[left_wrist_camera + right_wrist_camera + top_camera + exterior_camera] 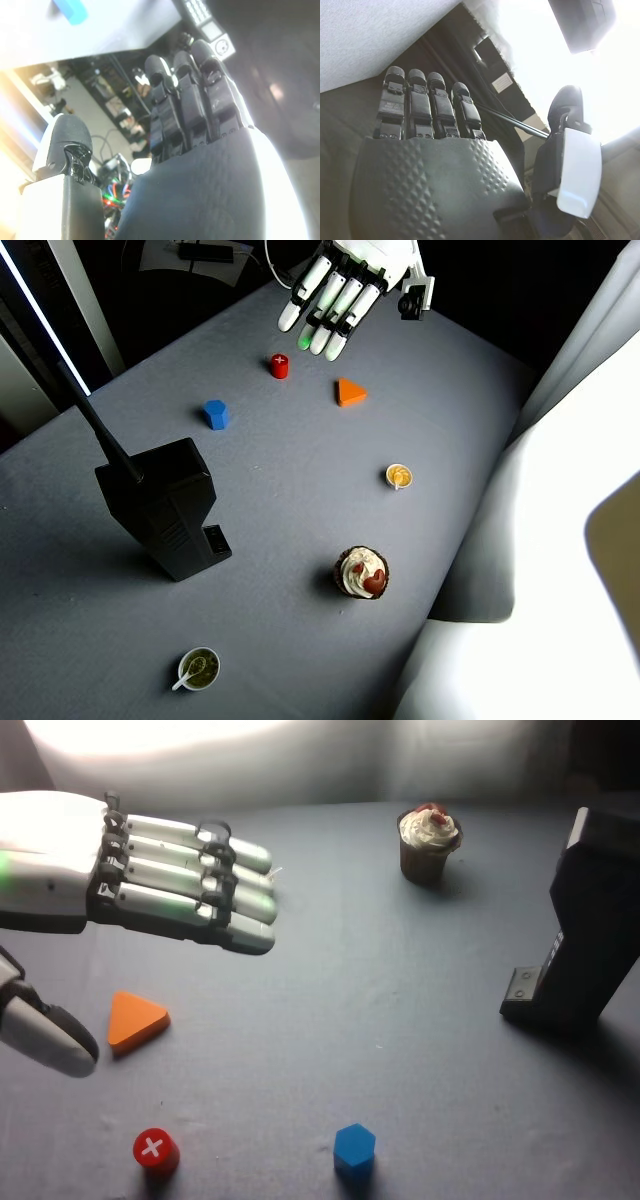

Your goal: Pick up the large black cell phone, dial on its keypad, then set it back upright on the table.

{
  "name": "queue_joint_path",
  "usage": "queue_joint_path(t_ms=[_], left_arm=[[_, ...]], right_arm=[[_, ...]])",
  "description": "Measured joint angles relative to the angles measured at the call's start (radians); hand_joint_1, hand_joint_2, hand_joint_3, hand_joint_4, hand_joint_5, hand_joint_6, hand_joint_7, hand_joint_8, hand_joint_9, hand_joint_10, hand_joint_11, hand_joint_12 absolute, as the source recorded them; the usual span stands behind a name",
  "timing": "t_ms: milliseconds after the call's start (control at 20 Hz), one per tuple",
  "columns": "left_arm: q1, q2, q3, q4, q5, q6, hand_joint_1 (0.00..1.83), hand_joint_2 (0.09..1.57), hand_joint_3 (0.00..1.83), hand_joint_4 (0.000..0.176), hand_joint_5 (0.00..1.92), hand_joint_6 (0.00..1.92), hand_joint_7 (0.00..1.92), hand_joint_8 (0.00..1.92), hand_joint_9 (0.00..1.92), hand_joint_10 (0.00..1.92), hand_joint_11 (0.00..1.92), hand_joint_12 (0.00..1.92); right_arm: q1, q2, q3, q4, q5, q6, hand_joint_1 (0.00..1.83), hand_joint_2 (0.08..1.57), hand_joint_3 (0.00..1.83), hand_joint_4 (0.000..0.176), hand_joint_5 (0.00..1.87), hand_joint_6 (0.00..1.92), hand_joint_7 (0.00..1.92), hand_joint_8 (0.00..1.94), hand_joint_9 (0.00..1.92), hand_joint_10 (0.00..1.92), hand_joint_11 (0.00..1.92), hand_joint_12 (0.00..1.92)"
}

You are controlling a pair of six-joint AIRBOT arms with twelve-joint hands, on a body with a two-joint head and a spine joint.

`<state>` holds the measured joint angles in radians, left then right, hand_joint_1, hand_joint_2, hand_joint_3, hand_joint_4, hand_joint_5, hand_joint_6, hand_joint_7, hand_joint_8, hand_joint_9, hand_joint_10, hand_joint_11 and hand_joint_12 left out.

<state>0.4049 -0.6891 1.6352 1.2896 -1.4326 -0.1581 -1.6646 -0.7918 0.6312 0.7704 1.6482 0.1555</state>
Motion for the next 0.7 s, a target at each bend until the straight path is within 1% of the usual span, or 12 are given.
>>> queue_joint_path(t_ms=[150, 250, 300, 350, 450, 500, 600, 650, 700], left_arm=[[0.000, 0.000, 0.000, 0.006, 0.004, 0.001, 0.00, 1.06, 0.00, 0.008, 0.15, 0.00, 0.13, 0.00, 0.10, 0.00, 0.00, 0.13], [0.000, 0.000, 0.000, 0.008, 0.004, 0.003, 0.00, 1.06, 0.00, 0.005, 0.15, 0.00, 0.13, 0.00, 0.10, 0.00, 0.00, 0.13], [-0.003, 0.000, 0.000, 0.009, 0.004, 0.003, 0.00, 1.06, 0.00, 0.005, 0.14, 0.00, 0.12, 0.00, 0.09, 0.00, 0.00, 0.10], [-0.006, 0.000, 0.000, 0.010, 0.004, 0.003, 0.00, 1.06, 0.00, 0.004, 0.14, 0.00, 0.12, 0.00, 0.10, 0.00, 0.00, 0.11], [-0.019, 0.000, -0.003, 0.006, 0.006, 0.003, 0.00, 1.06, 0.00, 0.006, 0.16, 0.00, 0.12, 0.00, 0.10, 0.00, 0.00, 0.14], [-0.027, 0.000, -0.003, 0.006, 0.007, 0.004, 0.00, 1.06, 0.00, 0.007, 0.15, 0.00, 0.11, 0.00, 0.09, 0.00, 0.00, 0.11], [-0.030, 0.000, -0.005, 0.000, 0.009, 0.002, 0.00, 1.08, 0.00, 0.003, 0.14, 0.00, 0.10, 0.00, 0.07, 0.00, 0.00, 0.07], [-0.032, 0.000, -0.006, 0.004, 0.010, -0.002, 0.00, 1.08, 0.01, 0.000, 0.14, 0.00, 0.09, 0.00, 0.06, 0.00, 0.00, 0.07], [-0.035, 0.000, -0.005, 0.008, 0.016, -0.005, 0.00, 1.08, 0.00, 0.001, 0.15, 0.00, 0.12, 0.00, 0.08, 0.00, 0.00, 0.11]], right_arm=[[0.000, 0.000, 0.000, 0.001, 0.000, 0.000, 0.24, 0.85, 0.00, 0.000, 0.03, 0.00, 0.05, 0.00, 0.07, 0.00, 0.00, 0.34], [0.000, 0.000, 0.000, 0.000, 0.000, 0.000, 0.25, 0.85, 0.00, 0.000, 0.04, 0.00, 0.06, 0.00, 0.08, 0.00, 0.00, 0.38], [0.000, 0.000, 0.000, 0.000, 0.000, 0.000, 0.26, 0.85, 0.00, 0.000, 0.03, 0.00, 0.07, 0.00, 0.09, 0.00, 0.00, 0.38], [0.000, 0.000, 0.000, 0.000, 0.000, -0.004, 0.26, 0.85, 0.00, 0.000, 0.03, 0.00, 0.06, 0.00, 0.08, 0.00, 0.00, 0.38], [0.005, 0.000, 0.000, -0.004, -0.002, -0.029, 0.31, 0.86, 0.00, 0.000, 0.06, 0.01, 0.09, 0.01, 0.10, 0.00, 0.00, 0.44], [0.025, 0.000, 0.005, -0.012, -0.006, -0.031, 0.31, 0.87, 0.00, 0.000, 0.05, 0.00, 0.08, 0.00, 0.09, 0.00, 0.00, 0.44], [0.045, 0.000, 0.014, -0.023, -0.005, -0.031, 0.35, 0.88, 0.01, 0.000, 0.03, 0.00, 0.07, 0.00, 0.08, 0.00, 0.00, 0.42], [0.056, 0.000, 0.022, -0.031, -0.005, -0.031, 0.40, 0.88, 0.00, 0.000, 0.03, 0.00, 0.07, 0.00, 0.07, 0.00, 0.00, 0.38], [0.066, 0.000, 0.026, -0.037, -0.008, -0.035, 0.41, 0.89, 0.01, 0.000, 0.02, 0.00, 0.05, 0.00, 0.05, 0.00, 0.00, 0.36]])
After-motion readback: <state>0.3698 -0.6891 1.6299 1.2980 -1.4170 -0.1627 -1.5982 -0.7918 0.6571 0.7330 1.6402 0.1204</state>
